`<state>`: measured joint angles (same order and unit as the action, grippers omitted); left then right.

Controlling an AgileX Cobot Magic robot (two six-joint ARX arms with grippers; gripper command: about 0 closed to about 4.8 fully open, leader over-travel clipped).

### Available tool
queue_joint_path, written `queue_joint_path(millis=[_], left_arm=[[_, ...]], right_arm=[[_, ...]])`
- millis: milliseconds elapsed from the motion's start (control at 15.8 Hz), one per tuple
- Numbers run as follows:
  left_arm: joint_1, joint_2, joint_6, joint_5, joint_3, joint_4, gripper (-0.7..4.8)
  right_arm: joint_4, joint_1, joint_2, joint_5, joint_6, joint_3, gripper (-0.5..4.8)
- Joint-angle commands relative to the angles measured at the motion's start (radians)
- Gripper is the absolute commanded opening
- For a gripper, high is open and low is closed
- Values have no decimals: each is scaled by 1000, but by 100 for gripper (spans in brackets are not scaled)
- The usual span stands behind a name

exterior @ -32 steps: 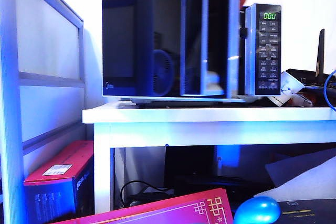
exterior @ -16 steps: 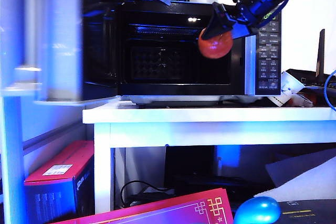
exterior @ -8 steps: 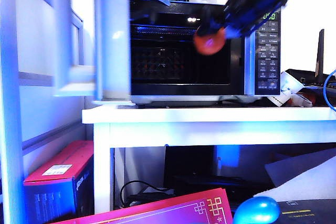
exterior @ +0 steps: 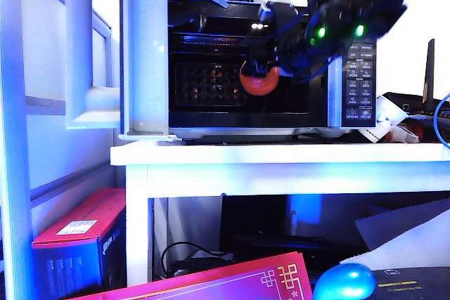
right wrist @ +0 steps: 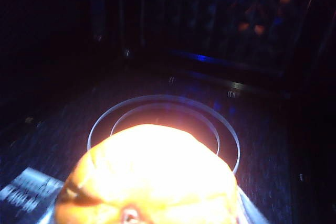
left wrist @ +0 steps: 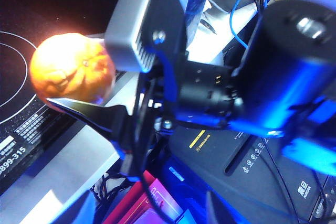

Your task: Open the microwave door, place the orange inside the microwave, then close the microwave door.

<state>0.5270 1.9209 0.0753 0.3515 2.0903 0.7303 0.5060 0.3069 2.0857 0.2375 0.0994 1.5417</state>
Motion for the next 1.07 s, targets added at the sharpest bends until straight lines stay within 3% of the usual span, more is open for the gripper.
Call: queue_joint_path(millis=[63,316,568,695,1073], left_arm=[[0,-10,3,0,2,-5,282],[0,-10,3,0,2,-4,281],[0,-10,3,0,2,-4,281],[0,-10,3,0,2,-3,281],[0,-10,3,1,2,-2,281]], right_arm=[[144,6,46,-47,-23,4,313],[227,6,98,-88,-23,3,314],[262,8,100,55,-23,3,312],[257,15,100,4,-21,5,269],[186,15,161,-22,-22,131,269]])
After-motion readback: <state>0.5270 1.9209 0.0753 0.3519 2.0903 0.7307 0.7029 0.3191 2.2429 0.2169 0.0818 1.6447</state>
